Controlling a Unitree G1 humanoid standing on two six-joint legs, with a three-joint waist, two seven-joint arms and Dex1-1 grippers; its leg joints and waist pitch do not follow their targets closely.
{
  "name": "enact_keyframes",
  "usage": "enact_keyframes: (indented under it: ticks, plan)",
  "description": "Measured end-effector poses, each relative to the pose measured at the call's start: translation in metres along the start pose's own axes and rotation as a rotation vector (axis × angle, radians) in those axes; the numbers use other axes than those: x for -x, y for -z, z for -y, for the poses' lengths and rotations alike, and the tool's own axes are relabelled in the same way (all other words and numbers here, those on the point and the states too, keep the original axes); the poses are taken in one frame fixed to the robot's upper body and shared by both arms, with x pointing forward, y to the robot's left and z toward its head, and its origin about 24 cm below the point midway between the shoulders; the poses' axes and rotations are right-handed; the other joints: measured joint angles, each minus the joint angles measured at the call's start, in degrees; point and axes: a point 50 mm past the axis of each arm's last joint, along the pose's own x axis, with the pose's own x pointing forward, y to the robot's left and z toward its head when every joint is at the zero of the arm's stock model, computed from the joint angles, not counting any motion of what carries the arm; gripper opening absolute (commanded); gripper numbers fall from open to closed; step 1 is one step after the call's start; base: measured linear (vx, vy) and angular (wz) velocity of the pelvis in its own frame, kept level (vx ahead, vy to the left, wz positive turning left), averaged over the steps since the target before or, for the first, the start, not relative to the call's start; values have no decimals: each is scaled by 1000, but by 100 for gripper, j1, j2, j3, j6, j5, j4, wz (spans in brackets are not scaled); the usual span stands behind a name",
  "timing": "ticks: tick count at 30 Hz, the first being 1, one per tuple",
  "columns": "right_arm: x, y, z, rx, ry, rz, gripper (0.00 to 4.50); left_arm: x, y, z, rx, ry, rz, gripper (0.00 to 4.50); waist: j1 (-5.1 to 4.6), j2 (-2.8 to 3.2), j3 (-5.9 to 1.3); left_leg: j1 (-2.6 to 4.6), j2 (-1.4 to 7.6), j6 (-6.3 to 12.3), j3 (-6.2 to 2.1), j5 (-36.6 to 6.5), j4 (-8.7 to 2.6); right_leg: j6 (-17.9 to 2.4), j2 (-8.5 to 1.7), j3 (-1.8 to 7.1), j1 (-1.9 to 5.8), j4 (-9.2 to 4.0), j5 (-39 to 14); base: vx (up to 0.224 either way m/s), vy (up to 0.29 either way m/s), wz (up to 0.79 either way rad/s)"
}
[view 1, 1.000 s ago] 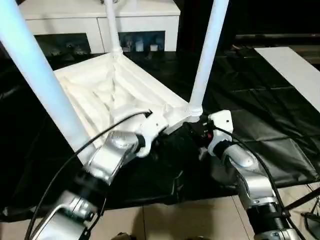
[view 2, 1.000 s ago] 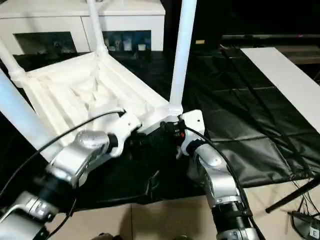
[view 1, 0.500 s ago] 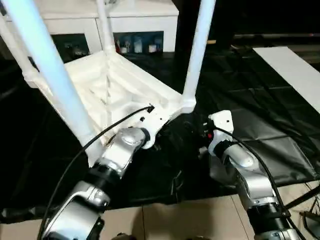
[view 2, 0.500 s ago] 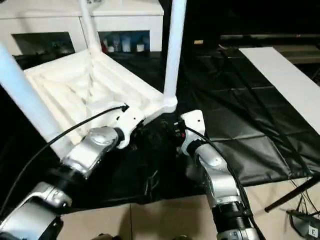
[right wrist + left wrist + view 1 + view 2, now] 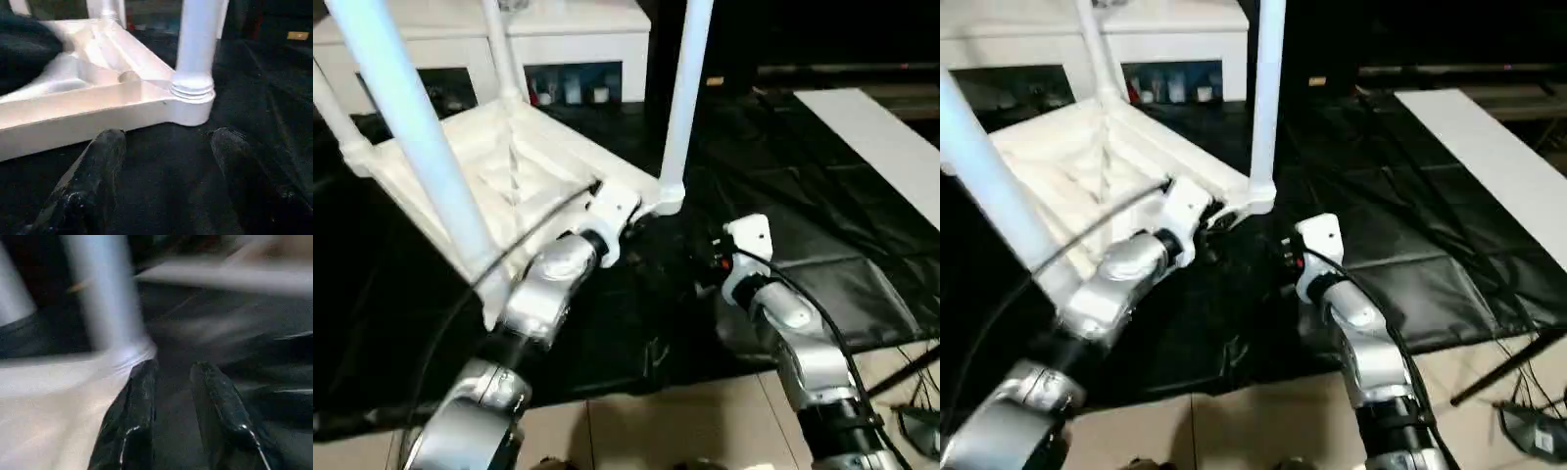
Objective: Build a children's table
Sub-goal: Rotate leg to tighten, then rotate table base
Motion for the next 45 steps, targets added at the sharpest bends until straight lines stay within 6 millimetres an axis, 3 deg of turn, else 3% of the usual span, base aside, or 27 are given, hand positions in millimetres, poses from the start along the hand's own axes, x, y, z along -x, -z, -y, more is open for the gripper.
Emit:
enact_keyframes:
  ticks: [7,8,9,12,21,30,33,35,39,45]
  plan:
    - [5,5,-2,-19,-14,-6,311,78,17,17,188,389,-128,176,-22,18,-1,-4,9,-9,1,-5,-35,11,15,2,-33,12,-11,17,-5,-1]
    - [5,5,-2,-17,-17,-5,311,86,19,17,206,410,-155,176,-16,23,2,-3,10,-10,1,-5,-38,11,16,1,-33,13,-12,0,0,0]
    - [5,4,-3,-18,-22,0,311,95,20,17,232,429,-176,209,-11,30,5,-2,10,-12,2,-4,-38,11,17,2,-34,15,-12,0,0,0]
    - [5,2,-5,-21,-43,8,311,114,18,10,273,445,-207,214,10,38,6,4,9,-16,3,-2,-36,8,16,8,-27,18,-10,0,0,0]
    - [7,5,-6,-24,-47,7,311,160,6,-6,305,393,-285,298,-23,83,31,86,-3,-19,3,-3,-38,41,15,30,32,14,-30,0,0,0]
    - [10,10,-8,-33,-57,-3,311,212,11,-14,391,273,-354,380,-46,96,37,112,-3,-30,-21,-10,-40,42,21,22,16,14,-31,0,0,0]
    - [10,10,-9,-33,-62,-2,311,239,14,-24,427,162,-369,385,-70,99,38,122,-3,-36,-38,-13,-40,43,26,16,14,10,-31,0,0,0]
    - [10,10,-8,-30,-59,-3,311,247,13,-30,428,118,-371,414,-58,99,39,125,-3,-37,-45,-14,-40,45,27,12,14,1,-33,0,0,0]
    - [10,10,-11,-28,-77,-4,311,277,15,-37,474,2,-393,433,-71,98,57,182,-6,-43,-61,-18,-39,53,27,-1,23,-37,-40,0,0,0]
    - [9,9,-11,-24,-79,4,311,301,8,-44,478,-96,-362,443,-109,105,75,203,-6,-45,-82,-20,-66,50,39,-23,42,-142,-44,0,0,0]
